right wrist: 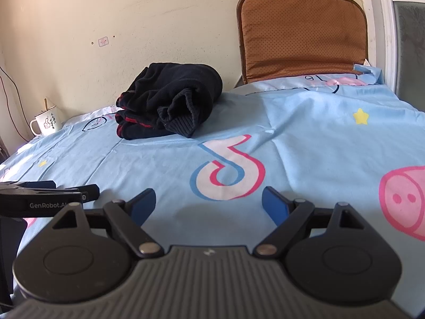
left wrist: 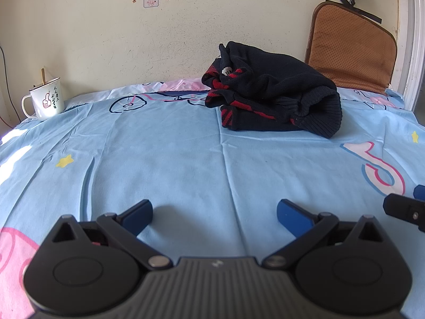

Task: Fold small clothes

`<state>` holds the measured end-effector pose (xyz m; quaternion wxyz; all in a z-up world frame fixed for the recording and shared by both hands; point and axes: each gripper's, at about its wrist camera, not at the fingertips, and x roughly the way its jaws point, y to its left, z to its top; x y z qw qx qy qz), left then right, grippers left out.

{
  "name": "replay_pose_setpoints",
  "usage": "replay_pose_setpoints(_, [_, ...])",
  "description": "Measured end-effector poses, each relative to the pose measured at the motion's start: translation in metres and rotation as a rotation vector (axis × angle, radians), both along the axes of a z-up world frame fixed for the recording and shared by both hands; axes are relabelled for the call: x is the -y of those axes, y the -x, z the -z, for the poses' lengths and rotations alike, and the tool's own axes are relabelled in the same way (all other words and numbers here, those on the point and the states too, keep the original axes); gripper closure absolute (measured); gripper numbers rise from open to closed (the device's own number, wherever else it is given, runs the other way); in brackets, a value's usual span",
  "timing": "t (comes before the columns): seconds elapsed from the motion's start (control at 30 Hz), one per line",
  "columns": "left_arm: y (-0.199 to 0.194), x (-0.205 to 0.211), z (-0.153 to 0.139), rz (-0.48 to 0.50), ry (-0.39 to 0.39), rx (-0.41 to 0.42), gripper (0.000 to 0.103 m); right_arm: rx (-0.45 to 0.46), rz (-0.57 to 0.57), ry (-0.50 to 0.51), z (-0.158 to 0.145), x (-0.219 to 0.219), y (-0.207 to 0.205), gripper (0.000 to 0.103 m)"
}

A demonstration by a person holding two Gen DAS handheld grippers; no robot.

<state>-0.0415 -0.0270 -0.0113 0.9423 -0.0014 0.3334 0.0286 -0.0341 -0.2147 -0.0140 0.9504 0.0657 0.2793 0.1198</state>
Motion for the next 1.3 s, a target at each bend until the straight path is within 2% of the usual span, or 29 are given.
replay_pose_setpoints(1.3, [0.0002, 0.0001, 0.0001, 0.000, 0.000, 0.000, 0.000, 0.002, 0.014, -0.004, 0.0002, -0.0004, 0.0019, 0.014])
